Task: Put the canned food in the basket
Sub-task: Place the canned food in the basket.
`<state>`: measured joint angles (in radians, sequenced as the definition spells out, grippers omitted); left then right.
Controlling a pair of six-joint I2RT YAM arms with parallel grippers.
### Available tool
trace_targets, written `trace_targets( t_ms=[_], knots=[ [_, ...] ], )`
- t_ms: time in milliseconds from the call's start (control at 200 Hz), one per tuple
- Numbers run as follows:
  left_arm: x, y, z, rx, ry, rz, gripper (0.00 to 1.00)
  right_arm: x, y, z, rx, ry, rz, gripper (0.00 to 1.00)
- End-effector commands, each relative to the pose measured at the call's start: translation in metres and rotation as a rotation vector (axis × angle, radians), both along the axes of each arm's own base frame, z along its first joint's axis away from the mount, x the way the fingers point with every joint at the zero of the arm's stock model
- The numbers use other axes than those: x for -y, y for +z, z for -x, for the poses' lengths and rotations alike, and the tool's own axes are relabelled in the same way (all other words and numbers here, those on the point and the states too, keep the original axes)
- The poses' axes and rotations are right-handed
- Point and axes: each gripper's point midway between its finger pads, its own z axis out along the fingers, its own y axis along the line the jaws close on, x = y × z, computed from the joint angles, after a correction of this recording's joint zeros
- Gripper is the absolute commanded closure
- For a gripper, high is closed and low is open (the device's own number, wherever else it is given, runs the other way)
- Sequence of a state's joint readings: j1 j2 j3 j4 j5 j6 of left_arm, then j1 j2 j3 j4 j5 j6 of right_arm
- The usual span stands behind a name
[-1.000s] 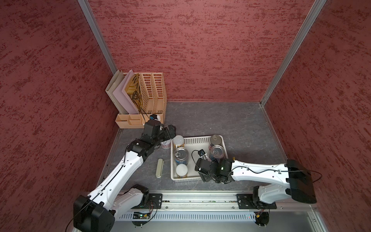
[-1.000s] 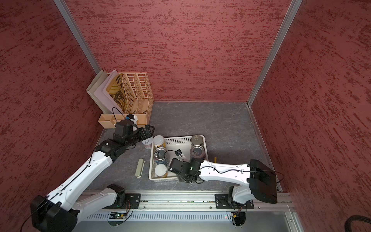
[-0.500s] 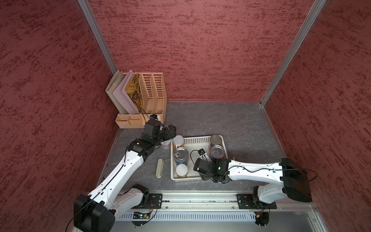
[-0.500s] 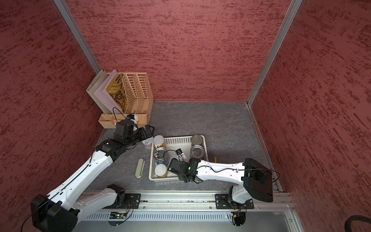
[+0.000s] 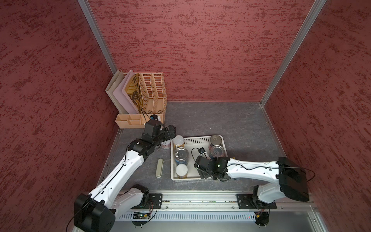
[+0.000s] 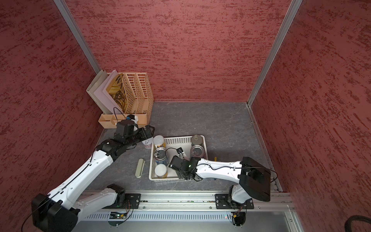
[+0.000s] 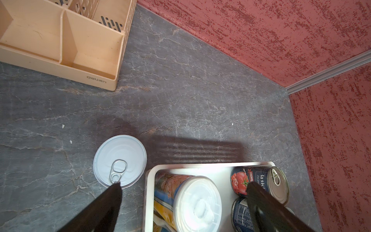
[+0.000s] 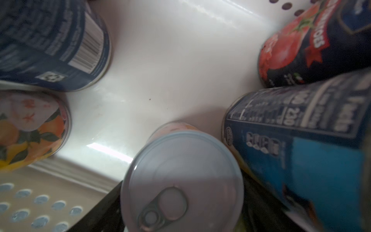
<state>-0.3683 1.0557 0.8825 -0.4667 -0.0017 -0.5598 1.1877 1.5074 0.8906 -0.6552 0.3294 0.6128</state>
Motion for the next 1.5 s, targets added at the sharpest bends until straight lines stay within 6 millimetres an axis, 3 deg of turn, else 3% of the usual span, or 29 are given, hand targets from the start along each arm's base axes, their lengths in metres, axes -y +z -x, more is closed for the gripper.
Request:
trace_targets(
  t_ms=[0,160,371,591,922,1272,1498],
  knots=[
    [-0.003,0.009,-0.004,0.018,0.009,-0.01,0.0,0.028,-0.028,0.023,-0.108,0.048,0.133,0.06],
    [-0.002,0.009,-0.003,0.017,0.007,-0.009,0.0,0.03,-0.027,0.021,-0.098,0.045,0.145,0.05],
    [-0.002,0.008,-0.004,0.014,0.006,-0.01,0.0,0.03,-0.019,0.022,-0.1,0.051,0.149,0.13],
    [-0.002,0.007,-0.004,0.011,0.006,-0.01,0.0,0.032,-0.01,0.025,-0.112,0.07,0.151,0.08],
    [-0.001,0.007,-0.005,0.006,0.006,-0.01,0.0,0.0,0.022,0.008,-0.039,0.105,0.065,0.02],
    [-0.001,0.008,-0.005,0.007,0.004,-0.009,0.0,-0.031,0.019,-0.018,0.012,0.125,0.114,0.02],
    [-0.002,0.007,-0.005,0.004,0.01,-0.01,0.0,-0.027,0.009,-0.017,-0.017,0.119,0.135,0.17]
  ],
)
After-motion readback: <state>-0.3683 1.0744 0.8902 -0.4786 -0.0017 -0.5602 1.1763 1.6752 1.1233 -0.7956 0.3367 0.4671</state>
